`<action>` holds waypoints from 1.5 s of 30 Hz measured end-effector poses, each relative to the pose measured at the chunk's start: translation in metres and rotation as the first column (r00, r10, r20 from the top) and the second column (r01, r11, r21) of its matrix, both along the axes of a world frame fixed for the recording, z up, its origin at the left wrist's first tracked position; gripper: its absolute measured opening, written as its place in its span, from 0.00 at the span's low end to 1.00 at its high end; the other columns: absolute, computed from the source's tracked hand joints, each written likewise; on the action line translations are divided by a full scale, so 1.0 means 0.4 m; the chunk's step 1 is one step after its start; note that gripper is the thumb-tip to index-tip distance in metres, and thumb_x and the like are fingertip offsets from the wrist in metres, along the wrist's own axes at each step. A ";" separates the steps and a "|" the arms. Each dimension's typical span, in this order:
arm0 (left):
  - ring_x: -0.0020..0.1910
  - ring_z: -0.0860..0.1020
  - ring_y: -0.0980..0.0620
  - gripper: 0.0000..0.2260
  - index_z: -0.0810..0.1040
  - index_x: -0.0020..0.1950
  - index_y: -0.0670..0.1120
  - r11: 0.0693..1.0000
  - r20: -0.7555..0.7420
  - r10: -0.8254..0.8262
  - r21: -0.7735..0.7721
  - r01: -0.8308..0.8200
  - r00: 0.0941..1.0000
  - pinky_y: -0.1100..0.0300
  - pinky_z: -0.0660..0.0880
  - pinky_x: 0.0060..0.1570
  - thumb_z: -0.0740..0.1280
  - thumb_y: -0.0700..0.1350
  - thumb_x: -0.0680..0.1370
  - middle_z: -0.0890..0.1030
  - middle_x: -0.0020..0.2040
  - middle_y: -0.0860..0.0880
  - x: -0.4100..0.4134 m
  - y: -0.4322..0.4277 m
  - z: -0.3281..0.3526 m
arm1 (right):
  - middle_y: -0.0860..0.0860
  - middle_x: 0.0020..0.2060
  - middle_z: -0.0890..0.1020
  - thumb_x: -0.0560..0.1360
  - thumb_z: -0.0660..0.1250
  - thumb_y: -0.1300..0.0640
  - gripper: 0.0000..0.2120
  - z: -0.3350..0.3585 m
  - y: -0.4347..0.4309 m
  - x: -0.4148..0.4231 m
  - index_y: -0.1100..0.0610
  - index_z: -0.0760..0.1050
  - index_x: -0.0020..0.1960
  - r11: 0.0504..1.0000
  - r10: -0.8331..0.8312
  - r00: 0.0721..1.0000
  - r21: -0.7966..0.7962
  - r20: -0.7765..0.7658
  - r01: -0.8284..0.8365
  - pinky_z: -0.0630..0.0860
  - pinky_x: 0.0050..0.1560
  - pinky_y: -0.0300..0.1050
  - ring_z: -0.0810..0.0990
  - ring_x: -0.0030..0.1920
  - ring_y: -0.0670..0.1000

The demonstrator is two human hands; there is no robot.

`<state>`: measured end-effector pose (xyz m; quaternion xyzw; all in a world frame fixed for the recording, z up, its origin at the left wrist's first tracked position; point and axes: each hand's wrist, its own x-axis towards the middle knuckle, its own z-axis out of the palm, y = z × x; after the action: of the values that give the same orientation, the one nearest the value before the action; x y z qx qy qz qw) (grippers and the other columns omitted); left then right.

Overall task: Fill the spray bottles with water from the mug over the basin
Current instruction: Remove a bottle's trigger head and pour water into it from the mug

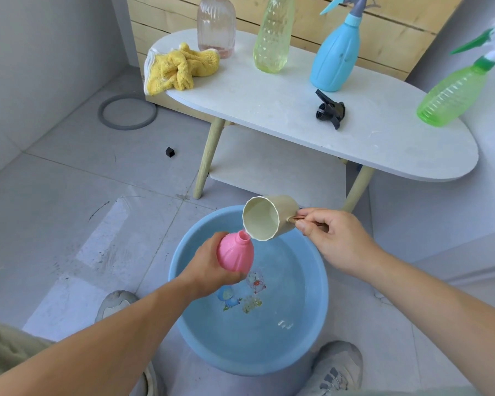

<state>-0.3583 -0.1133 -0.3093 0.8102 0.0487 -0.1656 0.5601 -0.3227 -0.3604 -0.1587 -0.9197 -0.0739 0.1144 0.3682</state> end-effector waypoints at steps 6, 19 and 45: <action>0.54 0.79 0.49 0.38 0.70 0.66 0.58 1.000 -0.009 0.004 -0.003 -0.004 1.000 0.55 0.84 0.39 0.82 0.49 0.60 0.76 0.59 0.51 0.000 0.003 -0.006 | 0.44 0.59 0.81 0.77 0.68 0.52 0.06 0.005 0.000 0.006 0.47 0.82 0.43 1.000 0.002 1.000 0.018 0.017 -0.003 0.71 0.57 0.32 0.81 0.55 0.41; 0.54 0.79 0.48 0.38 0.69 0.66 0.58 1.000 -0.012 0.004 0.006 -0.004 1.000 0.58 0.84 0.39 0.82 0.50 0.60 0.76 0.59 0.51 0.001 0.004 -0.008 | 0.47 0.57 0.82 0.77 0.68 0.54 0.07 0.012 -0.004 0.007 0.53 0.84 0.44 0.998 0.054 0.992 -0.038 0.112 -0.051 0.68 0.57 0.25 0.76 0.61 0.38; 0.54 0.79 0.49 0.36 0.70 0.64 0.58 1.000 -0.019 0.001 0.017 0.000 1.000 0.52 0.85 0.39 0.82 0.49 0.61 0.76 0.58 0.51 0.001 0.000 -0.004 | 0.44 0.62 0.79 0.77 0.68 0.52 0.08 0.022 0.004 0.003 0.46 0.81 0.40 0.986 0.133 0.973 -0.120 0.186 -0.112 0.68 0.66 0.43 0.73 0.66 0.42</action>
<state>-0.3579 -0.1131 -0.3110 0.8134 0.0556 -0.1725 0.5527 -0.3217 -0.3587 -0.1499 -0.9388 -0.1597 0.0507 0.3009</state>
